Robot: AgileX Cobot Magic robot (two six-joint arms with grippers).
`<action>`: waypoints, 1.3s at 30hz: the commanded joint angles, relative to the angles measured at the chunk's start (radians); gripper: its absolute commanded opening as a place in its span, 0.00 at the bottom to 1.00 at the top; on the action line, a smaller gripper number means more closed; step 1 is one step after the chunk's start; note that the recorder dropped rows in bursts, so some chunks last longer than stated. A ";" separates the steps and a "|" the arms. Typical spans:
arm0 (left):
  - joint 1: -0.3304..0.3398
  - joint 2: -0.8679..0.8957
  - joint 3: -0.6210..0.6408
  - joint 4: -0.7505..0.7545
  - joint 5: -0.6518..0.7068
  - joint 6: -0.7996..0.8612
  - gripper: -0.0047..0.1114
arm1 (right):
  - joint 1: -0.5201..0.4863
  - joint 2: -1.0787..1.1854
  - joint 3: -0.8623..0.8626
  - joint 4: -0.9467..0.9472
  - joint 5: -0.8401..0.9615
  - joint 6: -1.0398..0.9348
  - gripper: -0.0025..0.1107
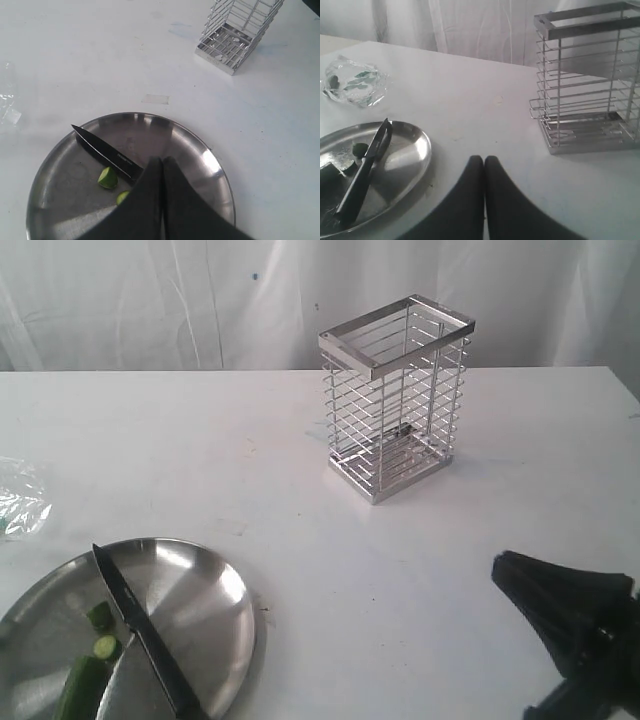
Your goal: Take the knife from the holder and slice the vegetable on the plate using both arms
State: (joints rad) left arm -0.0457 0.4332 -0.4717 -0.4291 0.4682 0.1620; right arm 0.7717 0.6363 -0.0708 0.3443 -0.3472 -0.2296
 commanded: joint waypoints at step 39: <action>0.002 -0.006 0.009 -0.020 0.012 -0.004 0.04 | -0.603 -0.636 0.071 -0.083 0.709 -0.003 0.02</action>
State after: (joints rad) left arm -0.0457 0.4332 -0.4717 -0.4291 0.4708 0.1620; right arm 0.1751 0.0061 -0.0071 0.2603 0.3634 -0.2198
